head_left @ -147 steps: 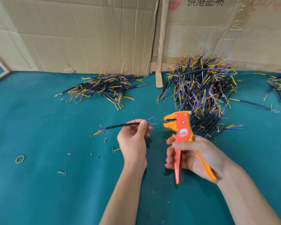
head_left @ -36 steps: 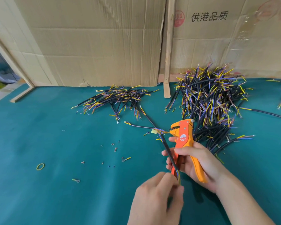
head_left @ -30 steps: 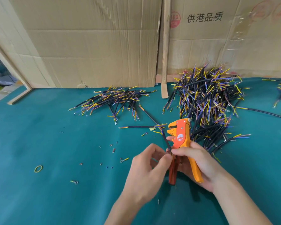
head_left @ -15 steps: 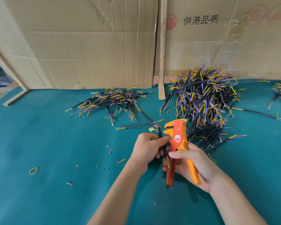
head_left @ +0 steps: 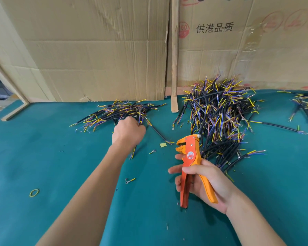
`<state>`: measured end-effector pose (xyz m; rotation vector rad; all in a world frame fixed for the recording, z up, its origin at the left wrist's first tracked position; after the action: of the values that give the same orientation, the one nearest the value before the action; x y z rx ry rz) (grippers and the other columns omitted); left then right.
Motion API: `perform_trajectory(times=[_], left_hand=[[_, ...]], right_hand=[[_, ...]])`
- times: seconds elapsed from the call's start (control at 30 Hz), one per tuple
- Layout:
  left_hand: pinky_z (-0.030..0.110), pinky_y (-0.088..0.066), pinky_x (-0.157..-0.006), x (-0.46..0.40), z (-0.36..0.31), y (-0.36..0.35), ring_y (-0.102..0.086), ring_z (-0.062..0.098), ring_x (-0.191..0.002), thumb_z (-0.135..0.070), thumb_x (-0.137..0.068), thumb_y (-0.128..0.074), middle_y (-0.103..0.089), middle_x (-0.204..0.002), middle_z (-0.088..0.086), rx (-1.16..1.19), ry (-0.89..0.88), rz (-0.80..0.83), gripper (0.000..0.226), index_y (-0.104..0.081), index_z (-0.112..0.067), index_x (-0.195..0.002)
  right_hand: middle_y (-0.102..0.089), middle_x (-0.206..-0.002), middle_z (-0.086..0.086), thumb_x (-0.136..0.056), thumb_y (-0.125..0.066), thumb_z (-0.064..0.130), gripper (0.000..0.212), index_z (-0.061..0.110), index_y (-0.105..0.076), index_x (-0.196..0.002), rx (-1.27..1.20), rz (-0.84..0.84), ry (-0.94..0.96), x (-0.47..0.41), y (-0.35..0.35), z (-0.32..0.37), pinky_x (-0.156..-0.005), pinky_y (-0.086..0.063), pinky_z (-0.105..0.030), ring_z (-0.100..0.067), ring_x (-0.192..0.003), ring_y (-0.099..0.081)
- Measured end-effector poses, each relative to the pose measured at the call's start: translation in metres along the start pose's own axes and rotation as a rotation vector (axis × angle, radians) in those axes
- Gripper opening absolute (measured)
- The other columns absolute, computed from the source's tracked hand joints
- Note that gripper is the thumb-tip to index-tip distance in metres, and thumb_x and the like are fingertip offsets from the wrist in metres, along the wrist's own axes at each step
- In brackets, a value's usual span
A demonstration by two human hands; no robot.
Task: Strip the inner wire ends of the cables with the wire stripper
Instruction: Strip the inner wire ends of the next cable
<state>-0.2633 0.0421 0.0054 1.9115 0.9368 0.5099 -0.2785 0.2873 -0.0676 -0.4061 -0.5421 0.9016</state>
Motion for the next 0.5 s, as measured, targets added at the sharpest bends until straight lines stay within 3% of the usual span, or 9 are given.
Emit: perform_trajectory(times=[0.07, 0.17, 0.27, 0.33, 0.4, 0.5], left_hand=[[0.035, -0.047, -0.071, 0.011, -0.005, -0.002, -0.058, 0.038, -0.084, -0.028, -0.080, -0.055, -0.061, -0.086, 0.011, -0.110, -0.029, -0.016, 0.018, -0.066, -0.014, -0.081], [0.033, -0.044, -0.072, 0.025, -0.008, -0.003, -0.058, 0.039, -0.090, -0.024, -0.082, -0.060, -0.060, -0.090, 0.011, -0.059, -0.050, -0.039, 0.010, -0.068, -0.018, -0.084], [0.030, -0.038, -0.067, 0.036, -0.012, -0.002, -0.055, 0.033, -0.082, -0.024, -0.085, -0.066, -0.061, -0.075, 0.004, 0.102, -0.119, -0.037, 0.017, -0.057, -0.020, -0.071], [0.028, -0.038, -0.058, 0.049, -0.017, -0.006, -0.053, 0.022, -0.068, -0.027, -0.084, -0.072, -0.057, -0.061, -0.004, 0.260, -0.185, -0.007, 0.018, -0.060, -0.021, -0.072], [0.022, -0.036, -0.054, 0.067, -0.023, -0.019, -0.049, 0.012, -0.056, -0.026, -0.085, -0.075, -0.054, -0.057, -0.007, 0.408, -0.263, 0.055, 0.010, -0.066, -0.026, -0.085], [0.028, -0.038, -0.057, 0.095, -0.027, -0.050, -0.045, 0.012, -0.054, -0.022, -0.091, -0.072, -0.050, -0.058, -0.008, 0.637, -0.285, 0.124, 0.016, -0.065, -0.026, -0.104]], right_hand=[[-0.066, -0.117, -0.035, -0.075, -0.073, 0.007, 0.063, 0.005, -0.053, -0.135, -0.010, -0.010, -0.001, 0.000, 0.001, 0.000, -0.069, -0.056, -0.046, -0.038, -0.078, -0.063], [-0.066, -0.116, -0.036, -0.076, -0.073, 0.007, 0.062, 0.004, -0.054, -0.135, -0.020, -0.019, -0.001, 0.000, 0.002, -0.001, -0.070, -0.057, -0.046, -0.038, -0.077, -0.064], [-0.066, -0.116, -0.036, -0.076, -0.072, 0.006, 0.061, 0.003, -0.055, -0.134, -0.031, -0.016, -0.001, 0.001, 0.001, -0.001, -0.069, -0.057, -0.046, -0.038, -0.077, -0.064], [-0.066, -0.116, -0.035, -0.076, -0.072, 0.006, 0.059, 0.004, -0.056, -0.133, -0.037, -0.021, 0.002, 0.001, 0.002, 0.000, -0.069, -0.057, -0.046, -0.038, -0.077, -0.064], [-0.067, -0.117, -0.034, -0.076, -0.072, 0.007, 0.056, 0.004, -0.060, -0.131, -0.052, -0.029, 0.015, 0.002, 0.003, 0.001, -0.070, -0.058, -0.046, -0.038, -0.077, -0.064], [-0.068, -0.117, -0.031, -0.079, -0.071, 0.008, 0.052, 0.007, -0.064, -0.131, -0.087, -0.036, 0.064, 0.003, 0.004, 0.004, -0.077, -0.058, -0.049, -0.038, -0.081, -0.066]])
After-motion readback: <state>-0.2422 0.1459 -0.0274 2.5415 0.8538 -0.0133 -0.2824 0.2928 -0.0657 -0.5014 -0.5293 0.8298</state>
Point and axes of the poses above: each hand's wrist, its own x-axis away from the middle knuckle, its own y-axis out of the back of the hand, z = x × y, the point moved 7 cm from there along -x, towards the middle knuckle
